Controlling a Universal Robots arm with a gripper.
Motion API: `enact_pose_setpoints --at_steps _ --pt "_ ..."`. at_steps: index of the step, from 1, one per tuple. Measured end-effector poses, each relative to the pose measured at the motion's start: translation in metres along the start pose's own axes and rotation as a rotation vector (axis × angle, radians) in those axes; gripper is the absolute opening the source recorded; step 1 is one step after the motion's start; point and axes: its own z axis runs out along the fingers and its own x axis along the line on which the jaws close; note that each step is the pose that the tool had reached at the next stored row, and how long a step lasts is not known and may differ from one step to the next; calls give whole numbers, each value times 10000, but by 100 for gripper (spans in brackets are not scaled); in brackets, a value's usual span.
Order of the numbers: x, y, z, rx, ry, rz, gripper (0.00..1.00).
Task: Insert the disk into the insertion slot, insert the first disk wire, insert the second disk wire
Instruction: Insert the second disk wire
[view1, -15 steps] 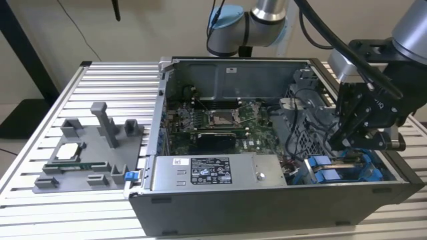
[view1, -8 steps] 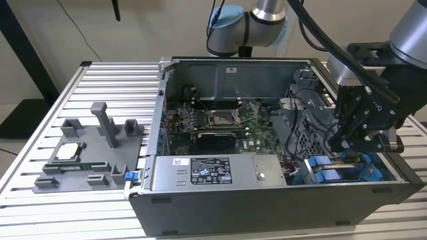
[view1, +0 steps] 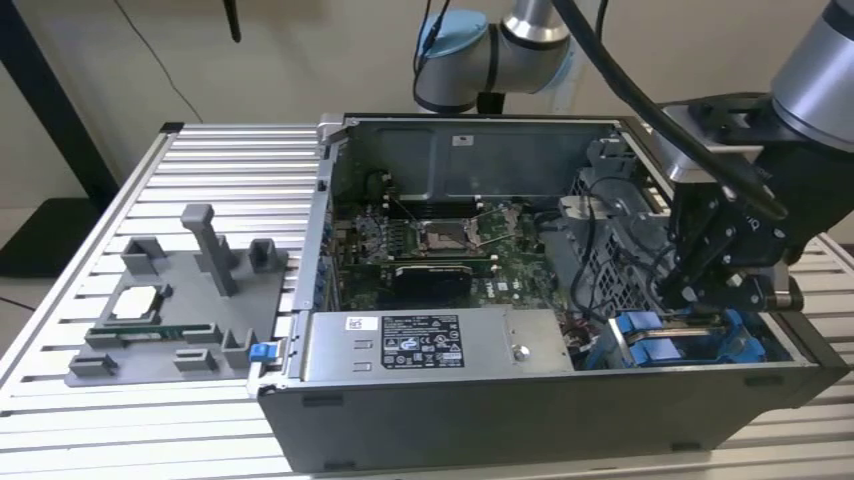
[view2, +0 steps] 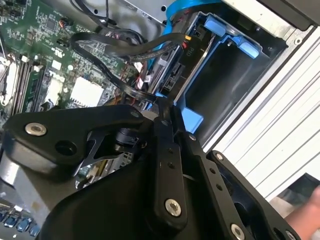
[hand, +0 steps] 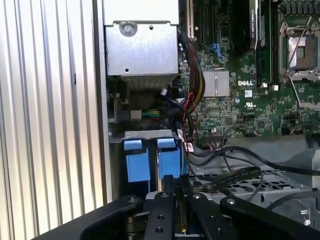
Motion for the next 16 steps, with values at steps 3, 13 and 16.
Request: enact_pose_setpoints --at_steps 3,13,16 --pt "-4 -17 30 87 -7 -60 0" --pt "-16 -88 117 427 -25 -333 0" --pt "-19 -95 130 478 -26 -351 0"
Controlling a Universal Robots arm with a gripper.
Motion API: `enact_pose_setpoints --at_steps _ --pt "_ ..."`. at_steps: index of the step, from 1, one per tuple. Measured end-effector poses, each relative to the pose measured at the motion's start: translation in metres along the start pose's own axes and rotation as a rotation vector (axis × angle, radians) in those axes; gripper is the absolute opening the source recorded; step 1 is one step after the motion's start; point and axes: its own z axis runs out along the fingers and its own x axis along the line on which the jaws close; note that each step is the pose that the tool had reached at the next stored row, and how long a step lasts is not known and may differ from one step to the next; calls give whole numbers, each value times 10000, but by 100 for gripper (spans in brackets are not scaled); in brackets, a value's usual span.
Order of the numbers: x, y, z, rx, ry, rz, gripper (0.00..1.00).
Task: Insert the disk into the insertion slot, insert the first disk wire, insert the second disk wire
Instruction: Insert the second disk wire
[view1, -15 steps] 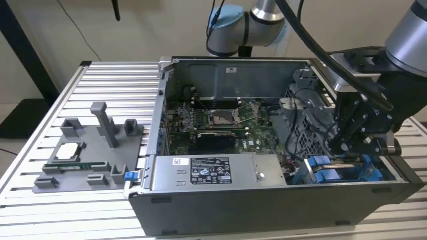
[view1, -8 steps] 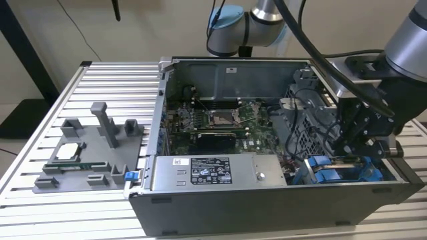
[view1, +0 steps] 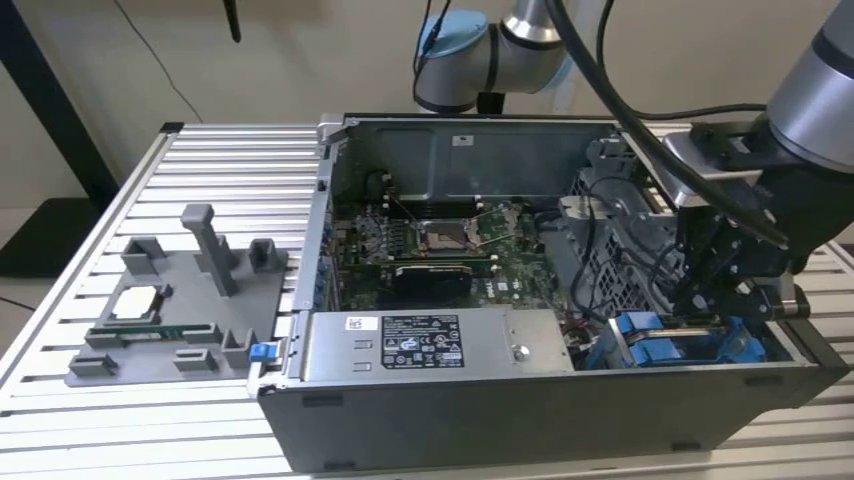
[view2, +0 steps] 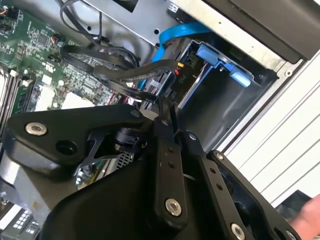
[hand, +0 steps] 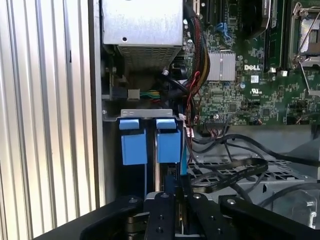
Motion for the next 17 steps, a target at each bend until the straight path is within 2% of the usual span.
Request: enact_pose_setpoints --at_steps 17 --pt "-9 -45 47 20 0 -3 0"
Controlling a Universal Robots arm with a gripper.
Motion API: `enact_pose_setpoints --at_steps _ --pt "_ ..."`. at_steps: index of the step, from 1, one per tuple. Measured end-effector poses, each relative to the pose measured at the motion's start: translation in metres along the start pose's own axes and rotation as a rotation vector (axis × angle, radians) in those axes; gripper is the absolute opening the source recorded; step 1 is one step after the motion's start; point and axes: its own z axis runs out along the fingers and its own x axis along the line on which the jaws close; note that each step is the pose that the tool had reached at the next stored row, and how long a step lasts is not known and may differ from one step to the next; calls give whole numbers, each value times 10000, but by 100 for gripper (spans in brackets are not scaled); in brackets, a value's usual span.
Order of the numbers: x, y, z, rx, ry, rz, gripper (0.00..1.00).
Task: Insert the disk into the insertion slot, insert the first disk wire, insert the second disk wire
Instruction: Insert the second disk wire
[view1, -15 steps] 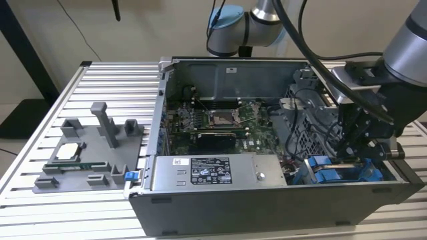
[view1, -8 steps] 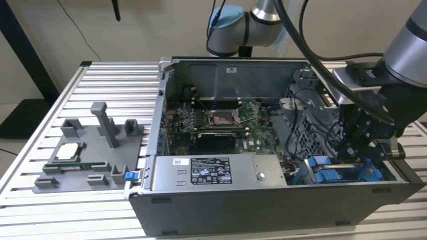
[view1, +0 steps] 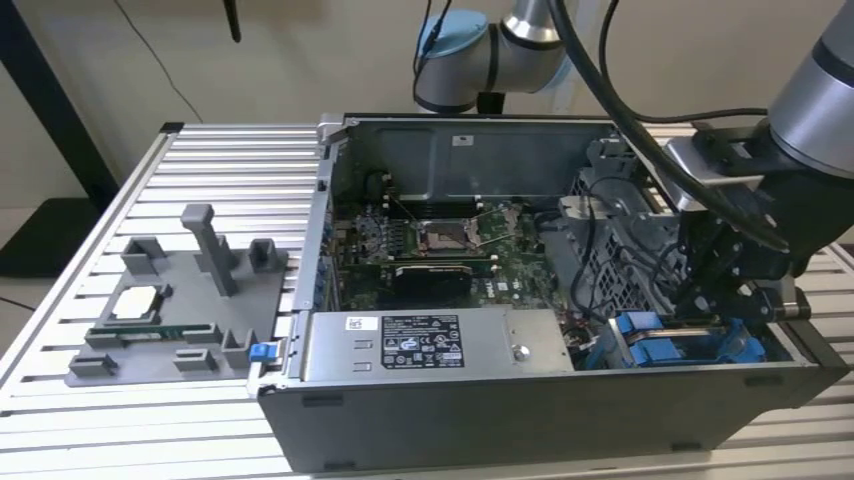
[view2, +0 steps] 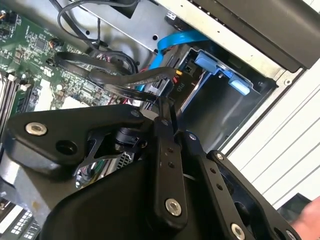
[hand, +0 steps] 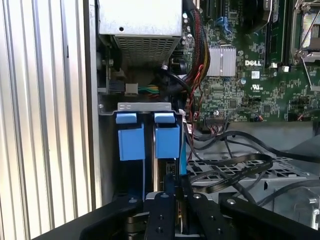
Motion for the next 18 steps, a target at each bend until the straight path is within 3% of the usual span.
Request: enact_pose_setpoints --at_steps 8,9,11,18 --pt "5 1 47 -1 3 0 0" --pt "5 0 47 0 3 0 100" --pt "2 -1 18 0 -3 1 100" --pt "-28 -11 -281 0 1 0 100"
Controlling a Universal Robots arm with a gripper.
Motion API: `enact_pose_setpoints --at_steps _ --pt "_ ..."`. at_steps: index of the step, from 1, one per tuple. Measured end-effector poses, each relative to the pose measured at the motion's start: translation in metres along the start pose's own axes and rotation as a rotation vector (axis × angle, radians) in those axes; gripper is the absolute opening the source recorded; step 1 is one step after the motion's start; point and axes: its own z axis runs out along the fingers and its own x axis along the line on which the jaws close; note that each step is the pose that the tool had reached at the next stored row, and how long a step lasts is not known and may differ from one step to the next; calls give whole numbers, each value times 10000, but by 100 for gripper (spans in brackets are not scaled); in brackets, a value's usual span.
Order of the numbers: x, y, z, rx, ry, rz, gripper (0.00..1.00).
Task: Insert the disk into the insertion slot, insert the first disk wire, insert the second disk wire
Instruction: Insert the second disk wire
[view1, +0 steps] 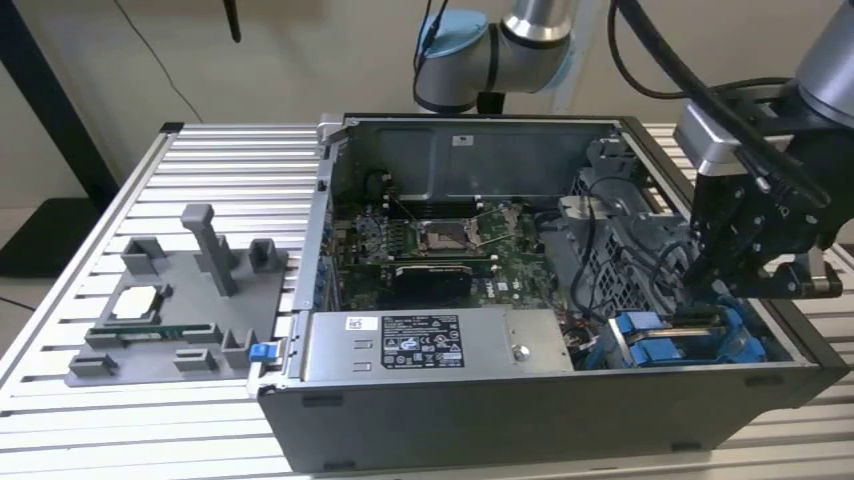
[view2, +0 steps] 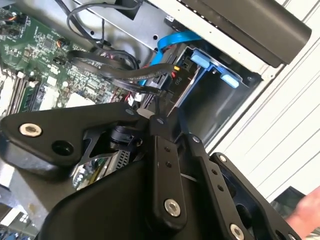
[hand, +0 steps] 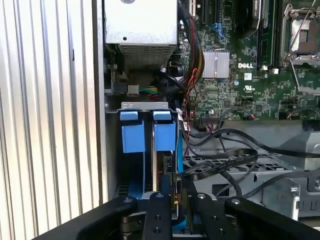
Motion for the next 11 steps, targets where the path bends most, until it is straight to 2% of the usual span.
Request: enact_pose_setpoints --at_steps 5,11 --pt "-10 -3 -105 0 0 0 100" --pt "-12 -4 -114 0 -2 0 100"
